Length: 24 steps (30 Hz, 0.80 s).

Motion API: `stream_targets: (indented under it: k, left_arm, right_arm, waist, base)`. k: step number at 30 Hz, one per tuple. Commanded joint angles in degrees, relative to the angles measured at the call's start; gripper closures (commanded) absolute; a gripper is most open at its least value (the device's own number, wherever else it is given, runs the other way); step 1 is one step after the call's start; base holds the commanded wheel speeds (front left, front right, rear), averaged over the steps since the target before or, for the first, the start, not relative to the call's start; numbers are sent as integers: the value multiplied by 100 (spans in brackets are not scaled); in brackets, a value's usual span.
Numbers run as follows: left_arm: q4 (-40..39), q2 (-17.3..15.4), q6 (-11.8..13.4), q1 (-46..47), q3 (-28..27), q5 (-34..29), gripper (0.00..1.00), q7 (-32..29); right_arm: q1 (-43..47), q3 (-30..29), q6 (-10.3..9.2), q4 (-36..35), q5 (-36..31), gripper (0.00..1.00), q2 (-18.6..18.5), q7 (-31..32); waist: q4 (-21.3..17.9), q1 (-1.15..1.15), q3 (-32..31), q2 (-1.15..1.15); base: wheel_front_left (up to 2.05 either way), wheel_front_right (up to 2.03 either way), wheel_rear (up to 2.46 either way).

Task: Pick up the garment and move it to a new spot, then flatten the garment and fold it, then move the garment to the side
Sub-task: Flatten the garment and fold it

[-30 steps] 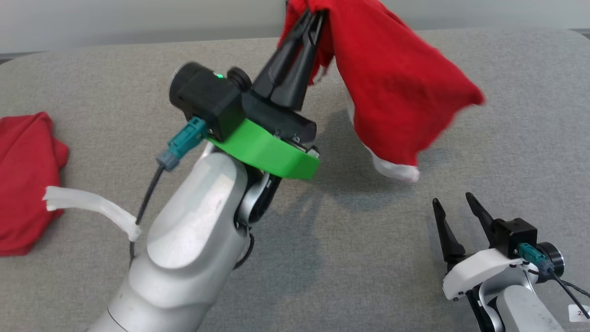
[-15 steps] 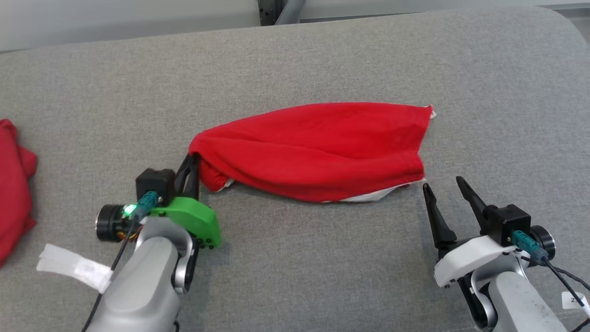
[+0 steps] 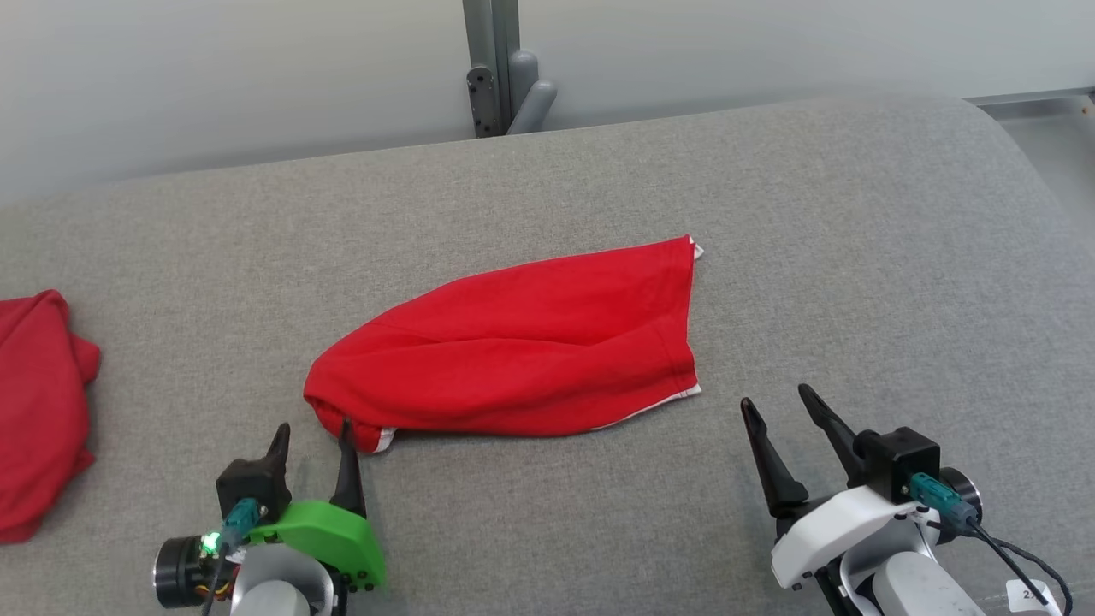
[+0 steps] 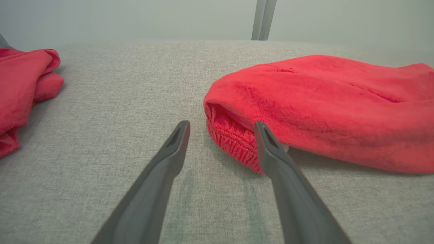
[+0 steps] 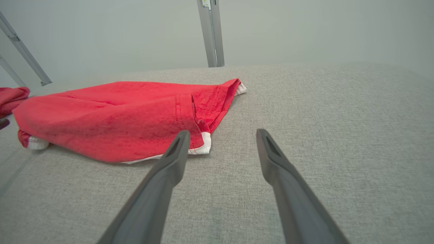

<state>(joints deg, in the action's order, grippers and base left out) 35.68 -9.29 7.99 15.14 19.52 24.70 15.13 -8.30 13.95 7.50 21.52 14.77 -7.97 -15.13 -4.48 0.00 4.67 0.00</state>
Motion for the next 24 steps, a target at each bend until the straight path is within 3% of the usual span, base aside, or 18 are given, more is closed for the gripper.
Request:
stream_targets:
  k: [1, 10, 21, 22, 23, 24]
  left_arm:
    - [-241, 87, -35, -287, -153, -159, 0, 2]
    - [-719, 474, -454, -683, -453, -697, 0, 2]
    - [-717, 625, -689, -646, -646, -999, 0, 3]
    - [-728, 629, -704, -644, -663, -1008, 0, 3]
    - [-766, 632, -721, -624, -685, -1023, 0, 3]
    - [-817, 635, -733, -601, -704, -1041, 0, 3]
  right_arm:
    - [47, 59, -2, -51, 133, 0, 0, -3]
    - [-770, 594, -1, 357, 612, 0, -298, -3]
    - [-1493, 1447, -2, 1374, 1558, 0, -691, -3]
    - [-1533, 1525, -2, 1386, 1595, 9, -713, -3]
    - [-1578, 1591, -2, 1362, 1645, 43, -731, -3]
    - [-1621, 1604, -2, 1277, 1683, 65, -754, -3]
  waist:
    - [76, 0, -65, 0]
    - [763, 0, 481, 0]
    - [1153, 0, 615, 0]
    - [1151, 0, 619, 0]
    - [1146, 0, 628, 0]
    - [1136, 0, 641, 0]
  base:
    - [0, 0, 0]
    - [0, 0, 0]
    - [0, 0, 0]
    - [0, 0, 0]
    - [0, 0, 0]
    - [0, 0, 0]
